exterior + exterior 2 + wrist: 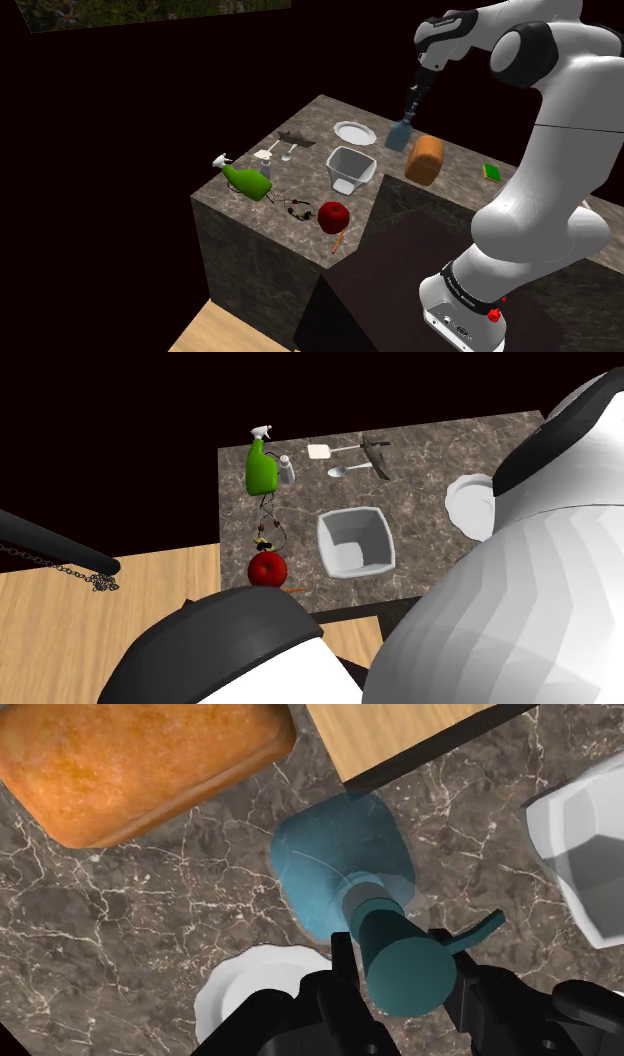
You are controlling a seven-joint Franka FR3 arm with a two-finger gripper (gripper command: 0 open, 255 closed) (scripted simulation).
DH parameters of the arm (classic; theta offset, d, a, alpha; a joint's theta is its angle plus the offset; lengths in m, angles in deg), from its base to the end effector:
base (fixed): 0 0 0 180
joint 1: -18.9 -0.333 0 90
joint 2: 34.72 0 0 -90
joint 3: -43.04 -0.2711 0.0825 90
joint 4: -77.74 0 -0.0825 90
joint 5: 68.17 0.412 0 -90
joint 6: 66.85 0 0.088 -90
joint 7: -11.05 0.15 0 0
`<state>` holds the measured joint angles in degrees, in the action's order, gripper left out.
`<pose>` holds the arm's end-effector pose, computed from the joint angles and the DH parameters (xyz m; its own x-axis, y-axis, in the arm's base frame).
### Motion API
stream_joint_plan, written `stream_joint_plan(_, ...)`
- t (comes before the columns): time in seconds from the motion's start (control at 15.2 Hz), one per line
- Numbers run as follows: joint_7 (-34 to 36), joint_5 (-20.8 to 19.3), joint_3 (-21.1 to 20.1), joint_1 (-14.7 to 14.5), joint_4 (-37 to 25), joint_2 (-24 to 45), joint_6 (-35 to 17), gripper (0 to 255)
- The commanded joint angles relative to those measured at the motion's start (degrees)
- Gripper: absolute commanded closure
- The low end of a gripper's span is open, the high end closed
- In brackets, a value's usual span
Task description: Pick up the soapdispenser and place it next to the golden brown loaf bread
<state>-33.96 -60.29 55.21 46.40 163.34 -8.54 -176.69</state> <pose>0.5491 -0.4185 0.3165 0.9979 0.0648 0.0082 0.0651 -0.9970 -0.0414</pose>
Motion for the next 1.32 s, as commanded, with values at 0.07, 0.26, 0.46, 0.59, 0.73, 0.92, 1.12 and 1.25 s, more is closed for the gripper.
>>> stream_joint_plan(0.07,-0.17,0.19,-0.10,-0.02,1.47,0.62,-2.13,255)
stream_joint_plan(0.26,-0.37,0.41,-0.20,-0.02,2.77,1.31,-4.10,255)
stream_joint_plan(0.46,-0.57,0.64,-0.31,0.00,3.92,2.09,-6.02,255)
stream_joint_plan(0.59,-0.71,0.81,-0.40,0.03,4.62,2.67,-7.27,255)
stream_joint_plan(0.73,-0.85,0.99,-0.49,0.06,5.25,3.28,-8.50,255)
stream_joint_plan(0.92,-1.08,1.27,-0.64,0.12,6.10,4.27,-10.32,255)
stream_joint_plan(1.12,-1.31,1.56,-0.81,0.20,6.81,5.35,-12.08,255)
stream_joint_plan(1.25,-1.43,1.71,-0.89,0.25,7.14,5.92,-12.97,255)
